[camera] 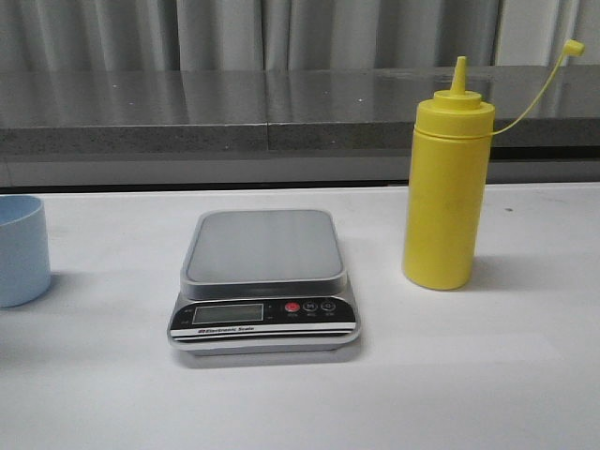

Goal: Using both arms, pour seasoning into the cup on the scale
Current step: 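Lower the left gripper, grasp the light blue cup and lift it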

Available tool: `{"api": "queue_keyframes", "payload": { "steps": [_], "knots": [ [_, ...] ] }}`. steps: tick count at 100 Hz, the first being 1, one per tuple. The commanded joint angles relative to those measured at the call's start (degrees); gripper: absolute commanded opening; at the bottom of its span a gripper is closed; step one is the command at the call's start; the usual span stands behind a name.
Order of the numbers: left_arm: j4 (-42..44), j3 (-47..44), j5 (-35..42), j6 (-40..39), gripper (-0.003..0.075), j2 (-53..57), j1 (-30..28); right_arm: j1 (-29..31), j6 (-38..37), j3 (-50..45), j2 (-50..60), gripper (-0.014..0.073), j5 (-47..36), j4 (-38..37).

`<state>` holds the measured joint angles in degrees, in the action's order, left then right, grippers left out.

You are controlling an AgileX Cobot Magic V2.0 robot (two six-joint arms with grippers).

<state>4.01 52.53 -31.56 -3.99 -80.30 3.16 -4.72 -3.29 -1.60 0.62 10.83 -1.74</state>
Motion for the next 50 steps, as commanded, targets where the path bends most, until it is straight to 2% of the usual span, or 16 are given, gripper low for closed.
{"api": "queue_keyframes", "payload": {
  "steps": [1, 50],
  "knots": [
    [-0.21, 2.73, 3.54, -0.39, 0.0449, -0.67, -0.11, 0.42, -0.01, 1.24, 1.1, -0.0066, -4.73, -0.08],
    [-0.72, 6.75, 3.77, -0.39, 0.0449, -10.79, -0.11, 0.42, -0.01, 1.24, 1.1, -0.0066, -4.73, -0.08]
  ]
}}
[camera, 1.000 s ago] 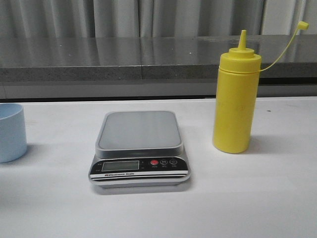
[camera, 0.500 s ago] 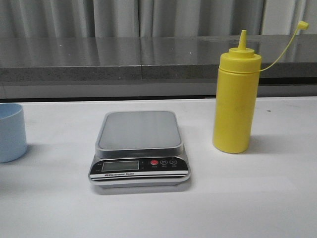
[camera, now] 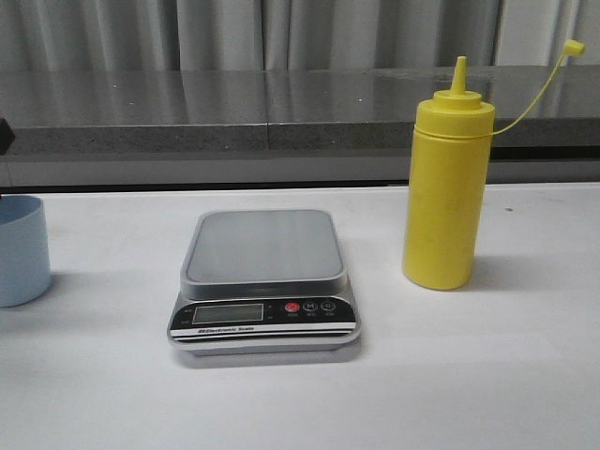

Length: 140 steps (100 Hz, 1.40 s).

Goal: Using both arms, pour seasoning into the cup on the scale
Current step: 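Lower the left gripper, grasp the light blue cup and lift it, then carry the cup with the left gripper and lower it onto the scale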

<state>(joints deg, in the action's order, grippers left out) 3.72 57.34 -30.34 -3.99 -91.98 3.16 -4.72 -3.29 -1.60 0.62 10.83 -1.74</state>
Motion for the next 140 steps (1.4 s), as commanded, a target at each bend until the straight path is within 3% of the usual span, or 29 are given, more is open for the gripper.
{"api": "queue_keyframes", "payload": {
  "steps": [1, 20, 34, 48, 61, 80, 109, 140],
  "knots": [
    [-0.43, 1.93, 2.55, -0.39, 0.0449, 0.72, -0.11, 0.42, -0.01, 1.24, 1.1, -0.0066, -4.73, -0.08],
    [-0.58, 1.97, 2.66, -0.39, 0.0445, -1.43, -0.11, 0.42, -0.01, 1.24, 1.1, -0.0066, -4.73, -0.08],
    [-0.58, 1.97, 2.92, -0.39, 0.0382, -1.4, -0.11, 0.42, -0.01, 1.24, 1.1, -0.0066, -4.73, -0.08],
    [-0.58, 1.97, 4.01, -0.39, 0.0213, -1.4, -0.11, 0.42, -0.01, 1.24, 1.1, -0.0066, -4.73, -0.08],
    [-0.58, 1.97, 4.79, -0.39, -0.0019, -1.4, -0.11, 0.42, -0.01, 1.24, 1.1, -0.0066, -4.73, -0.08],
    [-0.93, 2.2, 4.86, -0.39, -0.002, -1.4, -0.11, 0.42, -0.01, 1.24, 1.1, -0.0066, -4.73, -0.08],
    [-4.51, 6.89, -1.26, -0.39, -0.002, 3.85, 0.57, 0.42, -0.01, 1.24, 1.1, -0.0066, -4.73, -0.08],
    [-4.88, 16.14, -10.66, -0.29, -0.002, 6.05, 7.98, 0.42, -0.01, 1.24, 1.1, -0.0066, -4.73, -0.08]
  ]
}}
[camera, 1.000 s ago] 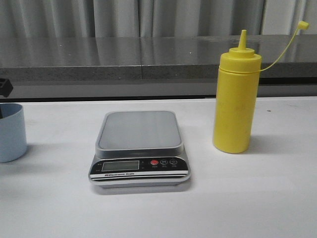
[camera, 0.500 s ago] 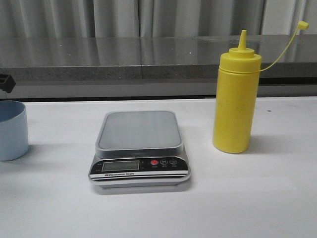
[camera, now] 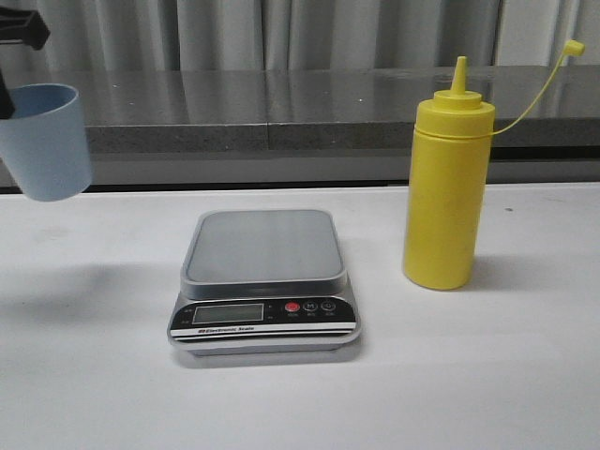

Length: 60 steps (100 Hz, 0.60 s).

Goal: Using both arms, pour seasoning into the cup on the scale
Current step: 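Carry the cup with the left gripper and lower it onto the scale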

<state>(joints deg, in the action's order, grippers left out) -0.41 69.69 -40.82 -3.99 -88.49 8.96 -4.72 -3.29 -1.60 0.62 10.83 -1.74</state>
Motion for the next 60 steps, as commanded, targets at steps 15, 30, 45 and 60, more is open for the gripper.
{"api": "queue_keyframes", "payload": {
  "steps": [15, 30, 45, 60],
  "knots": [
    [-1.08, 6.42, -0.3, -0.29, -0.002, 2.17, 7.36, 0.42, -0.01, 1.24, 1.1, -0.0066, -4.73, -0.08],
    [-1.23, 8.94, -0.41, -0.29, -0.002, -0.17, 12.06, 0.42, -0.01, 1.24, 1.1, -0.0066, -4.73, -0.08],
    [-1.48, 11.18, -0.3, -0.29, -0.002, -3.21, 15.93, 0.42, -0.01, 1.24, 1.1, -0.0066, -4.73, -0.08],
    [-1.86, 14.86, -0.42, -0.29, -0.002, -7.53, 18.02, 0.42, -0.01, 1.24, 1.1, -0.0066, -4.73, -0.08]
  ]
}}
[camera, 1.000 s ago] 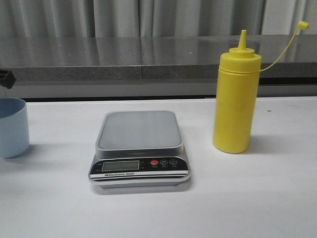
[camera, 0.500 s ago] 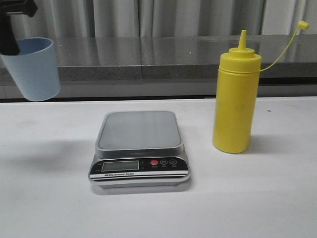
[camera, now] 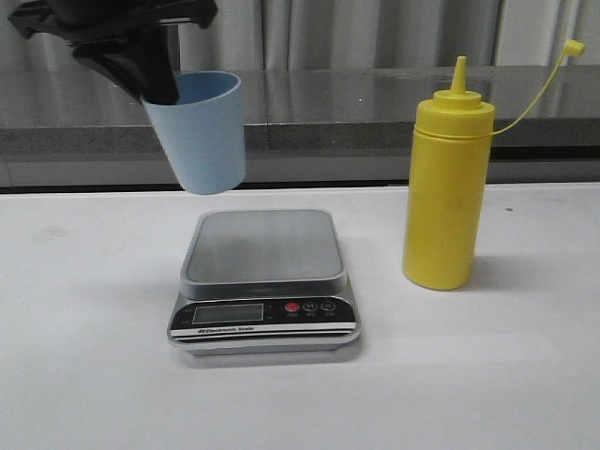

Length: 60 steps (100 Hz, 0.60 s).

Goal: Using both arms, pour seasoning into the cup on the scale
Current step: 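Carry the cup with the left gripper and lower it onto the scale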

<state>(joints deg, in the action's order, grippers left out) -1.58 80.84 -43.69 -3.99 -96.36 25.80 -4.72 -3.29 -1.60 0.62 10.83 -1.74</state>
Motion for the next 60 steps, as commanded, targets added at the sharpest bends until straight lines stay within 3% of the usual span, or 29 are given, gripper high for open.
{"api": "queue_keyframes", "payload": {
  "steps": [1, 28, 60],
  "knots": [
    [-0.7, 3.89, 2.32, -0.29, -0.002, 0.13, 1.17, 0.42, -0.01, 1.24, 1.1, -0.0066, -4.73, -0.08],
    [-1.37, 9.35, 0.54, -0.29, -0.002, -6.31, 1.91, 0.42, -0.01, 1.24, 1.1, -0.0066, -4.73, -0.08],
    [-2.66, 9.52, -0.21, -0.29, -0.002, -8.95, 1.91, 0.42, -0.01, 1.24, 1.1, -0.0066, -4.73, -0.08]
  ]
}}
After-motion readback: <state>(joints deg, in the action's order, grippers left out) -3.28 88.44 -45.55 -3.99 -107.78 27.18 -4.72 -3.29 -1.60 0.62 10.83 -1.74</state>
